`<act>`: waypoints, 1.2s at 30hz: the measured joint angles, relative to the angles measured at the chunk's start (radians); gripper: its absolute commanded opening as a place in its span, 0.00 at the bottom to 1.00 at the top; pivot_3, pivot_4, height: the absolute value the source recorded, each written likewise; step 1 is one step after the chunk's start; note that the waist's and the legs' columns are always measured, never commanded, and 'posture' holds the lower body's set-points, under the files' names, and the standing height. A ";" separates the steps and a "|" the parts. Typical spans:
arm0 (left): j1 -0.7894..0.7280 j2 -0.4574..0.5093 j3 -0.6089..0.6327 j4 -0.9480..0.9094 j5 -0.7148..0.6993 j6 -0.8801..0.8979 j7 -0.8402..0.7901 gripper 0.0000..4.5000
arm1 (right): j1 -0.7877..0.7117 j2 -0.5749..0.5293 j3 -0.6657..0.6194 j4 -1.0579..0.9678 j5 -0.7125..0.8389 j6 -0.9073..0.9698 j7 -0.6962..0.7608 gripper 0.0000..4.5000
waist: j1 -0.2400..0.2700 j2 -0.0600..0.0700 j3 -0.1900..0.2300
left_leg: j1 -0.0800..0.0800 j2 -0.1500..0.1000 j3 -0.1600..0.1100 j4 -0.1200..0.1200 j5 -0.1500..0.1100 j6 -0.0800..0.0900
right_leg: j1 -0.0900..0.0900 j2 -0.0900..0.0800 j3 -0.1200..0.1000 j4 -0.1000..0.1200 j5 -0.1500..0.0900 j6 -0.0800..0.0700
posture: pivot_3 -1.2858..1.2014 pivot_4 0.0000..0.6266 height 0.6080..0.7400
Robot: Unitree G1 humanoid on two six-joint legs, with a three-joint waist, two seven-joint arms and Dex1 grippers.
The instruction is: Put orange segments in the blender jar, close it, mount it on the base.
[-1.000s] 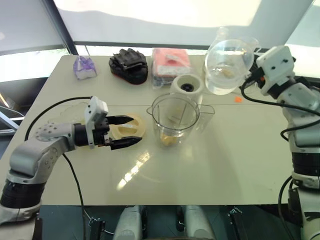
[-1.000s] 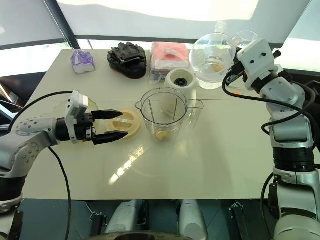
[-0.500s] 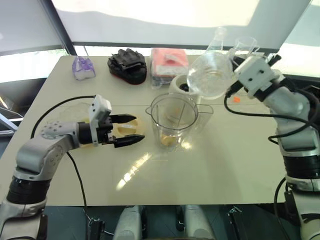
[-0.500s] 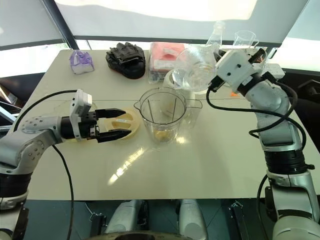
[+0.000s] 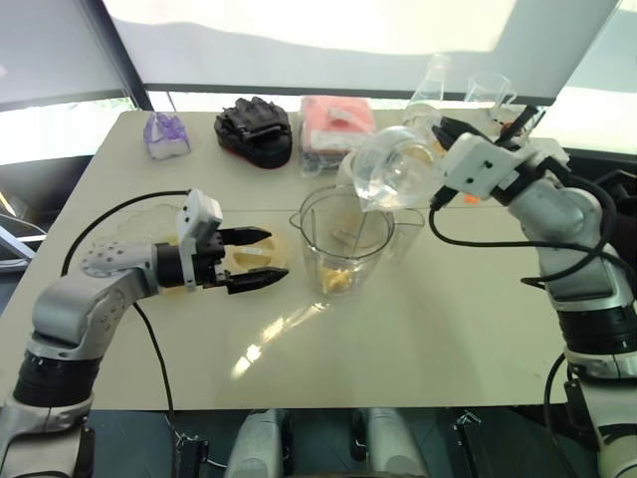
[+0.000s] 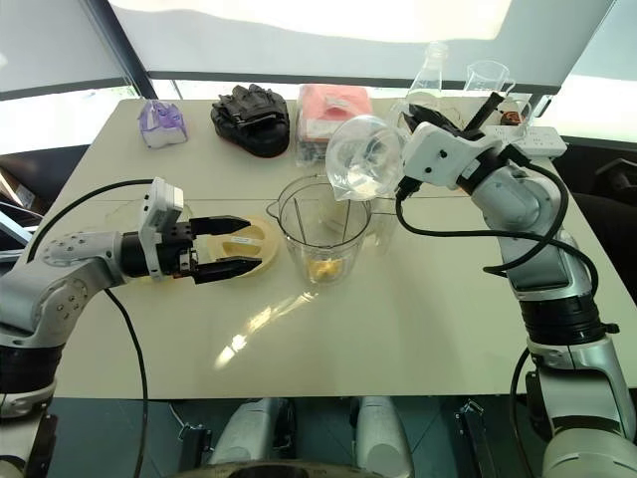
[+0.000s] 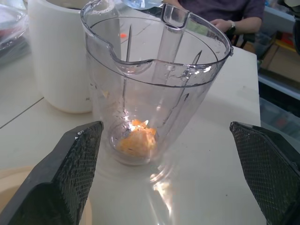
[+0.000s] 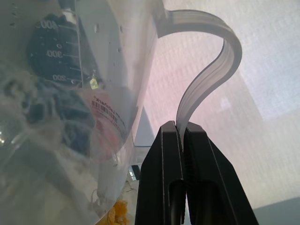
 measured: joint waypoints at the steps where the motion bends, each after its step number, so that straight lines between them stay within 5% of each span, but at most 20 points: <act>1: 0.001 0.000 0.004 0.000 -0.005 0.000 -0.002 1.00 | -0.002 0.000 0.000 0.004 -0.007 -0.005 0.000 0.01 | 0.000 0.000 0.000 | 0.000 0.000 0.000 0.000 0.000 0.000 | 0.000 0.000 0.000 0.000 0.000 0.000 | 0.52 0.24 1.00; 36: 0.007 0.003 0.026 0.010 -0.010 -0.008 -0.006 1.00 | -0.061 -0.020 0.021 0.068 -0.223 -0.210 -0.072 0.01 | 0.000 0.000 0.000 | 0.001 0.000 0.001 0.000 0.004 -0.006 | 0.000 0.000 0.000 0.003 0.000 0.000 | 0.52 0.24 1.00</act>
